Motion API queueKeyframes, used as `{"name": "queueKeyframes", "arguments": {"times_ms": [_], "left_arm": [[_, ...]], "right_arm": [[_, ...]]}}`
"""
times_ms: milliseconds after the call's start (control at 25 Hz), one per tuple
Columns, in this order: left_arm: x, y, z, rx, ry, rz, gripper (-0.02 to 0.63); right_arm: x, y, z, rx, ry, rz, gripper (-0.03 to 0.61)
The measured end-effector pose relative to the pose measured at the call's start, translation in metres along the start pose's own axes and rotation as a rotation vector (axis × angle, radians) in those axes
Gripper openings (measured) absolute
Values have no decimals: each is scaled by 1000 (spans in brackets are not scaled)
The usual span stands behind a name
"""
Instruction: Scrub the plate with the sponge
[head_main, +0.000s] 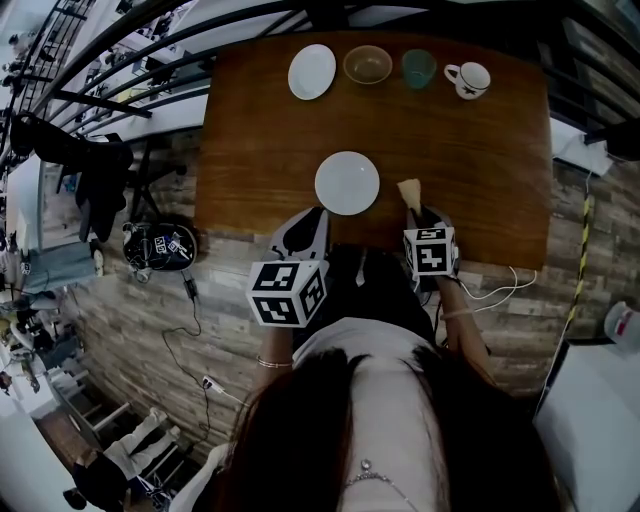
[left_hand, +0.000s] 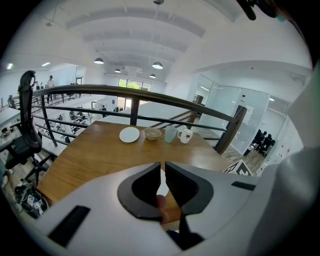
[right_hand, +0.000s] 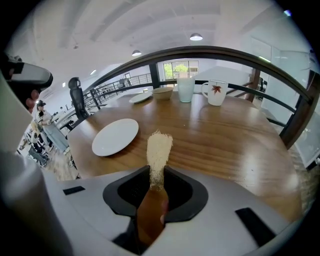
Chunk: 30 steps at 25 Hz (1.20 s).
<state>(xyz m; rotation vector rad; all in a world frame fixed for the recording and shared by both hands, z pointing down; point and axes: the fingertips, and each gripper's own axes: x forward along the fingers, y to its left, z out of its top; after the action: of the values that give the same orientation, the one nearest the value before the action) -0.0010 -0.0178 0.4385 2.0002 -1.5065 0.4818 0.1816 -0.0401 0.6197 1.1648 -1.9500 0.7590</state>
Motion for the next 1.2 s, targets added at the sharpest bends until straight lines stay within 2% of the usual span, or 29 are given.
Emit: {"name": "queueKeyframes", "arguments": {"times_ms": [360, 1200], "left_arm": [[0, 4, -2, -1, 10, -14, 38], [28, 50, -21, -29, 165, -99, 38]], "right_arm": [[-14, -5, 3, 37, -43, -30, 89], [-14, 14, 26, 81, -74, -98, 87]]}}
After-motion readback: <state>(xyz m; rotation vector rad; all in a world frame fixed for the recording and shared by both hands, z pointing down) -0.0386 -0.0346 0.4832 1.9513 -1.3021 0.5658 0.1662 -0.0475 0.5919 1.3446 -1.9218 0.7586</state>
